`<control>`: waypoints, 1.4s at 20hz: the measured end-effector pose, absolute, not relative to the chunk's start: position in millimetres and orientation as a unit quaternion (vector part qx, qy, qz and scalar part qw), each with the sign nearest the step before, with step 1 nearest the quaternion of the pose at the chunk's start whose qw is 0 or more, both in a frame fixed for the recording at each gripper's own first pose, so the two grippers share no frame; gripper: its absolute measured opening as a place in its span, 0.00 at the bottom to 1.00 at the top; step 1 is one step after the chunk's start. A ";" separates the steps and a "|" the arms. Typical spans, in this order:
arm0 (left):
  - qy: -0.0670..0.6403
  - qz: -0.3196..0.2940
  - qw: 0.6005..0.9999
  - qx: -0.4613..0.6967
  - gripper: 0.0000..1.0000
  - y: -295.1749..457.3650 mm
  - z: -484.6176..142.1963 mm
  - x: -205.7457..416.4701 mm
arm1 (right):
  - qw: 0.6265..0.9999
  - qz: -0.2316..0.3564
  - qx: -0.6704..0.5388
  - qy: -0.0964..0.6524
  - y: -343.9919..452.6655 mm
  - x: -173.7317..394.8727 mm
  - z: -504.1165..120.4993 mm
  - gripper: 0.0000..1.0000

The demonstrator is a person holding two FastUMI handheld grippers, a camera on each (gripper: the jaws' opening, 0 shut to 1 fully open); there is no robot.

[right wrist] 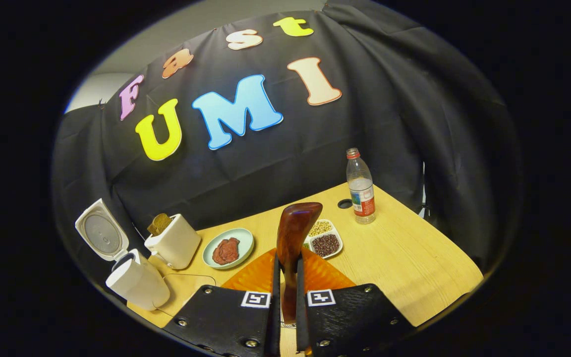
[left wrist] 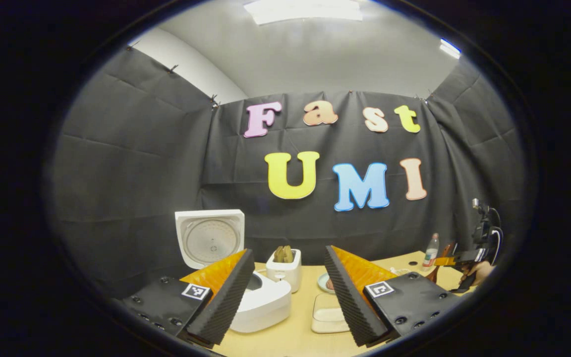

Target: Close the left gripper, press the button to open the rice cooker; take a wooden spoon from the chopstick holder with the right hand, scoop a spoonful of rice and pour it into the rice cooker, then put the wooden spoon back into the chopstick holder.

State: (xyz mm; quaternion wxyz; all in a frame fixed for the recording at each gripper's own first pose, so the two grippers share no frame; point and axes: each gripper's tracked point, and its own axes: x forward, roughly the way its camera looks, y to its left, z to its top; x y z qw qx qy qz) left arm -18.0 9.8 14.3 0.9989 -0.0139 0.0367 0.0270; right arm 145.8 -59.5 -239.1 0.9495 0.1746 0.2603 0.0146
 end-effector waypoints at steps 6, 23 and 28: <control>0.044 0.040 0.998 -0.002 0.98 11.9 13.2 -27.5 | 0.944 0.024 0.173 0.280 -48.4 139.3 -266.8 0.13; 0.036 0.020 0.999 -0.032 0.98 14.3 8.0 -7.7 | 0.968 -0.032 0.055 0.242 -107.6 109.8 -230.4 1.00; 0.035 0.023 0.999 -0.023 0.95 38.9 9.2 21.7 | 0.983 -0.030 0.031 0.179 -98.4 94.2 -162.8 0.99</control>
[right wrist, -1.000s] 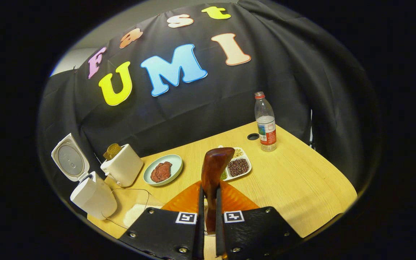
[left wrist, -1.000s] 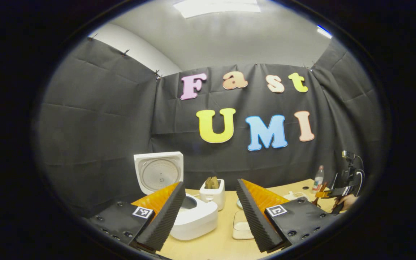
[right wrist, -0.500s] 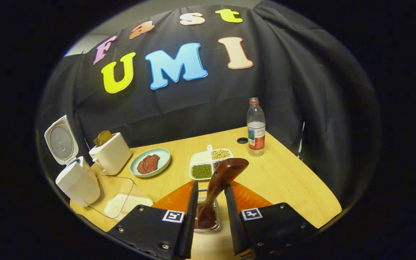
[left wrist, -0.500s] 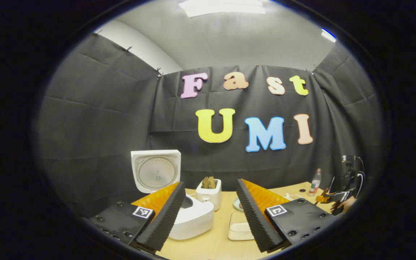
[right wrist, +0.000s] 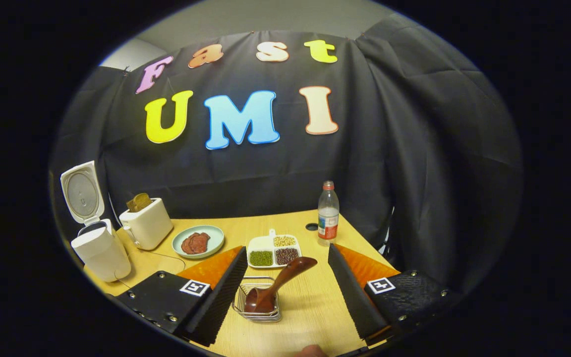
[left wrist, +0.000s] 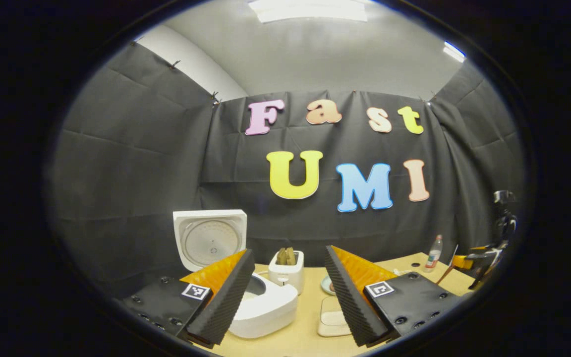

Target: Close the left gripper, press the button to open the rice cooker; take a wooden spoon from the chopstick holder with the right hand, scoop a spoonful of rice and pour it into the rice cooker, then put the wooden spoon back into the chopstick holder.

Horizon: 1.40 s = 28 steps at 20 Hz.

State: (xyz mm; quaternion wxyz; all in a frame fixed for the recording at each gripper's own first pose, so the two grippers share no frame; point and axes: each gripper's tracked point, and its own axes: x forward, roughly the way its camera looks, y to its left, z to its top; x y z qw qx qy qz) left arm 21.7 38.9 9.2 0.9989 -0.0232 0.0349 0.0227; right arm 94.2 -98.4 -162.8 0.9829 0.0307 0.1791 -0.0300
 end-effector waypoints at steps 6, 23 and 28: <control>0.015 0.056 0.998 -0.013 0.98 98.0 25.1 74.2 | 0.992 -0.033 0.029 0.119 -76.4 73.6 -98.0 1.00; 0.024 0.146 0.989 0.006 1.00 294.0 32.3 260.3 | 0.989 -0.110 0.002 0.096 -46.7 19.6 -74.6 0.99; 0.057 0.153 0.986 -0.020 0.95 326.6 5.0 312.7 | 0.986 -0.128 -0.003 0.106 -51.3 2.1 -78.9 0.99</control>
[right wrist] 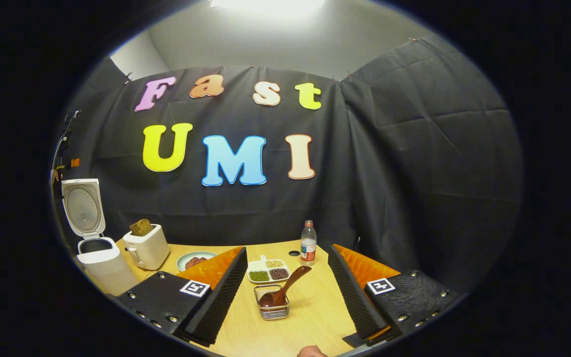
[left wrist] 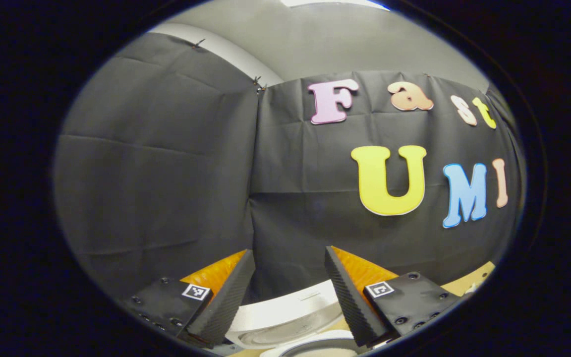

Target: Close the left gripper, press the button to open the rice cooker; take a wooden spoon from the chopstick holder with the right hand, scoop a spoonful of rice and pour it into the rice cooker, then put the wooden spoon back into the chopstick holder.

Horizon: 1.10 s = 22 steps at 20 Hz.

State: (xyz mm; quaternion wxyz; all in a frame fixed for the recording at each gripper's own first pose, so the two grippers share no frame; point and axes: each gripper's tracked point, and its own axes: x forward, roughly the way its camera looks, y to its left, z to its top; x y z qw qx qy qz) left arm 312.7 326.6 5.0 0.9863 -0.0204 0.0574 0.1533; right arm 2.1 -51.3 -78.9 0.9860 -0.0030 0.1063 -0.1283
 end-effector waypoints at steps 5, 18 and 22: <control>0.107 0.177 0.978 -0.038 0.98 346.3 -32.0 331.9 | 0.985 -0.133 -0.008 0.108 -58.3 -7.8 -75.6 0.99; 0.155 0.188 0.968 -0.055 0.99 321.1 -55.6 302.3 | 0.991 -0.080 -0.004 0.104 -71.4 6.6 -74.3 0.99; 0.156 0.186 0.969 -0.057 0.97 298.1 -58.7 284.3 | 0.992 -0.065 0.000 0.105 -79.4 12.7 -77.7 0.99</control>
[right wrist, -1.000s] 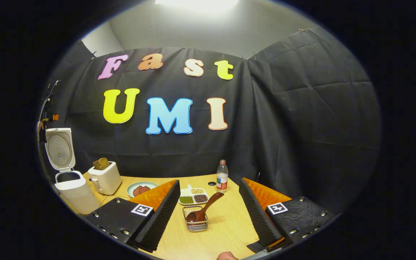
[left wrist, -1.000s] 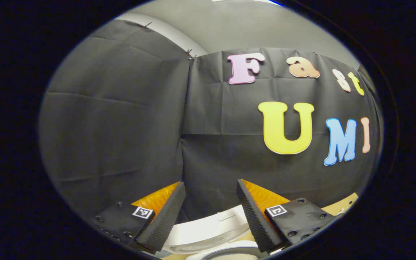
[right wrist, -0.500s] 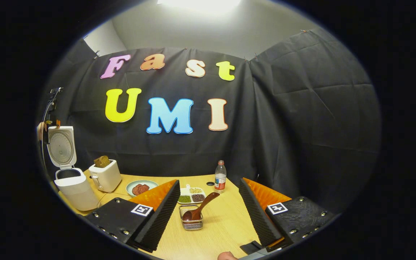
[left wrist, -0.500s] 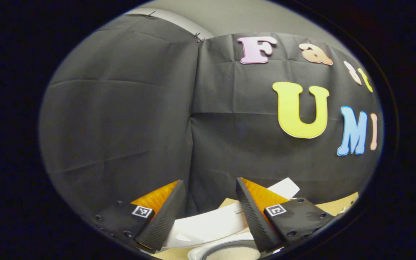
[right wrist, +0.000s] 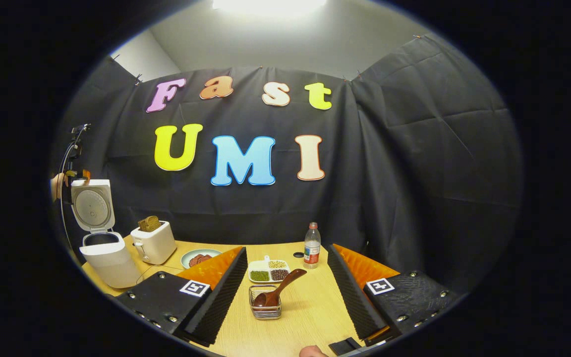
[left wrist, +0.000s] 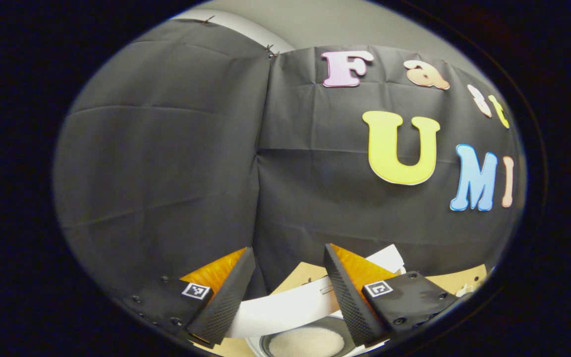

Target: Close the left gripper, press the button to open the rice cooker; take a wooden spoon from the chopstick holder with the right hand, scoop a spoonful of rice and pour it into the rice cooker, then put the wooden spoon back into the chopstick holder.

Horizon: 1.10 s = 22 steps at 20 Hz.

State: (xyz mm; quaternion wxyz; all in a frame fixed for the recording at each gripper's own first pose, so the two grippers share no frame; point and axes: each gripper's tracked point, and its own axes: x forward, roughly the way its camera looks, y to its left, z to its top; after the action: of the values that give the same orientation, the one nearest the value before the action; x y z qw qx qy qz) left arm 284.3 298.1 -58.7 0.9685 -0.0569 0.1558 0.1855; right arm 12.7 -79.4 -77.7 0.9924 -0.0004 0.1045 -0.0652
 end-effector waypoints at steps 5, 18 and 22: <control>0.158 0.180 0.969 -0.061 0.95 269.0 -71.0 260.6 | 0.993 -0.049 0.004 0.106 -87.5 18.6 -80.0 0.99; 0.216 0.147 0.962 -0.083 0.98 200.7 -143.2 209.8 | 0.994 -0.018 0.001 0.110 -97.9 23.0 -86.5 0.99; 0.234 0.139 0.959 -0.078 0.98 185.8 -164.8 197.7 | 0.994 -0.015 0.002 0.112 -99.9 24.1 -88.8 0.99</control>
State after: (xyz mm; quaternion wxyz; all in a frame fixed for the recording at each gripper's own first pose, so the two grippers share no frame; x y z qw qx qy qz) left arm 197.7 185.8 -164.8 0.9590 -0.0781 0.2341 0.1393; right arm 24.1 -99.9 -88.8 0.9936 0.0022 0.1117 -0.0147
